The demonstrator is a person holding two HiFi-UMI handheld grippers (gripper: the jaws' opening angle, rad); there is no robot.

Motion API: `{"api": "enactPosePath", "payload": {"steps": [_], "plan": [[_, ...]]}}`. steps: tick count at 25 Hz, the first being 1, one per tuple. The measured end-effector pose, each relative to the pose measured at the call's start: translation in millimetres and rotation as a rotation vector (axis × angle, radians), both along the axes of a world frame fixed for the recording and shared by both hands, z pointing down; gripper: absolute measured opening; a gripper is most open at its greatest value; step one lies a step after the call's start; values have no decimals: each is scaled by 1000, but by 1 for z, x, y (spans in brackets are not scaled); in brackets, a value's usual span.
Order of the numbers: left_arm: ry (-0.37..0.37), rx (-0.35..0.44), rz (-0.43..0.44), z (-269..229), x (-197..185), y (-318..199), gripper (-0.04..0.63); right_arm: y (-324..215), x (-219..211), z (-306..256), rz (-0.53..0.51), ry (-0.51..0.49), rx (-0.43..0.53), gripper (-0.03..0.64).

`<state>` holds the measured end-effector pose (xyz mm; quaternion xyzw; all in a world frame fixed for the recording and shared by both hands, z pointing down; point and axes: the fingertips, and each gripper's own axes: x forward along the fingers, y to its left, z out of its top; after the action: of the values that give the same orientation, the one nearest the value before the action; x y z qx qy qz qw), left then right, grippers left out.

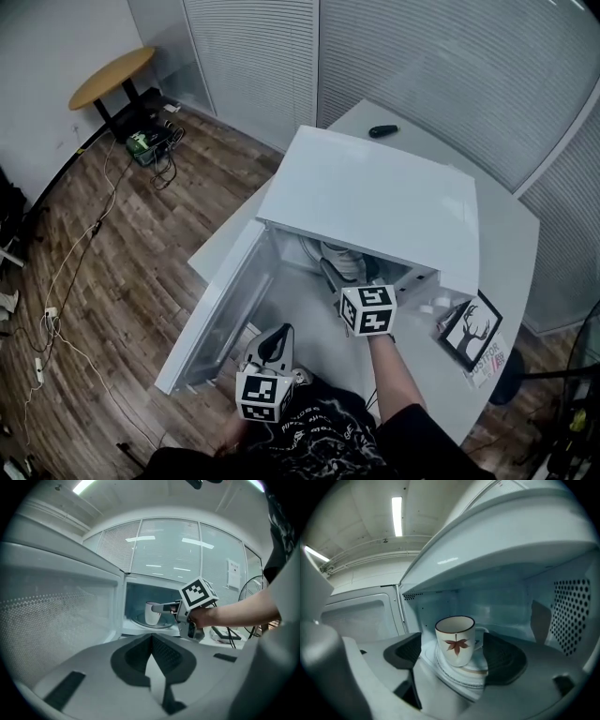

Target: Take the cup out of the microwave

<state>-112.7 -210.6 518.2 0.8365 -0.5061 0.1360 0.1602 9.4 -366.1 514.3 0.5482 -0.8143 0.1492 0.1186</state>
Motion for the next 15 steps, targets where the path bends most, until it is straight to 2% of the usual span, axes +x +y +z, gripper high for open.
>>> {"api": "enactPosePath", "payload": {"steps": [15], "plan": [[1,-25,-14,1,0,-2,6,-28,-10,18,-1,6,-20,407]]}}
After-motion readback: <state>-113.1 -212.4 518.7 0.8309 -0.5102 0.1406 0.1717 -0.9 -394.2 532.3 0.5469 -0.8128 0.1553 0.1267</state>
